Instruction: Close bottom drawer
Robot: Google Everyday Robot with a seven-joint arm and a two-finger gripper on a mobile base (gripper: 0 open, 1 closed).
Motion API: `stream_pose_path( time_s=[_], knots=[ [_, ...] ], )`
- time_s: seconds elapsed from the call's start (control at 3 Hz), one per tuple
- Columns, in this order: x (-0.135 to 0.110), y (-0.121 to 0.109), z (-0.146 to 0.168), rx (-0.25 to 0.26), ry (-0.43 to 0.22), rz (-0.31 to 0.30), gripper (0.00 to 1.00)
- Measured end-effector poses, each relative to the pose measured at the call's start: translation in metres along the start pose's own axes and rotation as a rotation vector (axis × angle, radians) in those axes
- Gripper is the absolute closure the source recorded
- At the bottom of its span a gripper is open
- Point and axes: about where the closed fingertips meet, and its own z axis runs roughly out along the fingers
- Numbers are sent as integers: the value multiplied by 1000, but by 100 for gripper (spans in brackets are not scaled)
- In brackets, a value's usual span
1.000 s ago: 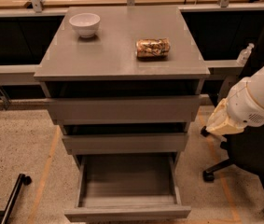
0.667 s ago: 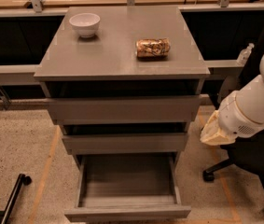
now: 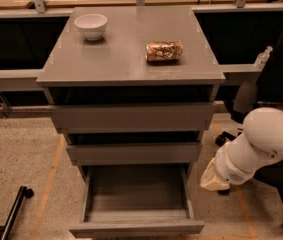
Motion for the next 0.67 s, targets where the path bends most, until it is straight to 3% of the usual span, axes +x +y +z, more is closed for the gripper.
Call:
stream_pose_path(
  time_s=[0.33,0.67],
  knots=[
    [0,-1,4,4,-4,2,100],
    [4,-1,9,-3,39,-8,100]
  ],
)
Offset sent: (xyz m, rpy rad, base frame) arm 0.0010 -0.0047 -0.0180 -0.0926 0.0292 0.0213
